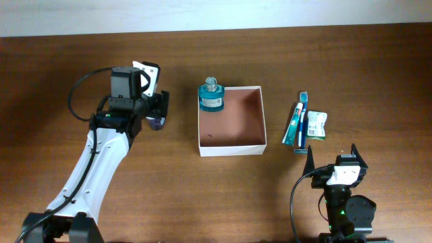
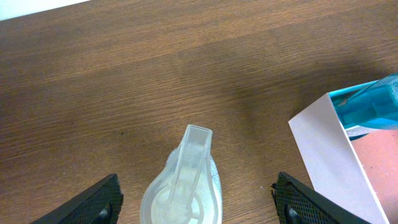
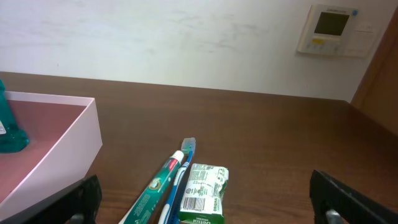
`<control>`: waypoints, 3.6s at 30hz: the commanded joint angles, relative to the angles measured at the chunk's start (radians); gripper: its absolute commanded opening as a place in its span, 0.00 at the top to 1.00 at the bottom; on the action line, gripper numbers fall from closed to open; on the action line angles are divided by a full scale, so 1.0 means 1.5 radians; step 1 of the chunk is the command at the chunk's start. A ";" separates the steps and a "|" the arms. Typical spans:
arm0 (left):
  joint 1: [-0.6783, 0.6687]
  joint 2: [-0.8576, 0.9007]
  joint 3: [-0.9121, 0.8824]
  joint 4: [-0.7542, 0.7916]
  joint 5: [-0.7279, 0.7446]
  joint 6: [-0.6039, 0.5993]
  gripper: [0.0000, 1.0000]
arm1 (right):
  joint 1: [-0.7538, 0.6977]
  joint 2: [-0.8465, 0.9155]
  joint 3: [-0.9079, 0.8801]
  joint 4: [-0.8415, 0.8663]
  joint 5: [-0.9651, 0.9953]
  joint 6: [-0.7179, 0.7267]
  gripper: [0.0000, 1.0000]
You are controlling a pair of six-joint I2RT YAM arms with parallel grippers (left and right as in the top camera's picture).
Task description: Pack container
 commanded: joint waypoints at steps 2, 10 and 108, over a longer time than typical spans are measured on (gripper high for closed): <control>0.003 0.012 0.012 0.001 0.012 0.004 0.21 | -0.004 -0.005 -0.003 -0.004 -0.001 -0.002 0.02; 0.003 0.023 0.012 0.000 0.010 0.004 0.21 | -0.004 -0.005 -0.003 -0.004 -0.001 -0.002 0.02; -0.160 -0.274 0.012 -0.106 -0.026 -0.321 0.63 | -0.004 -0.005 -0.003 -0.004 -0.001 -0.002 0.02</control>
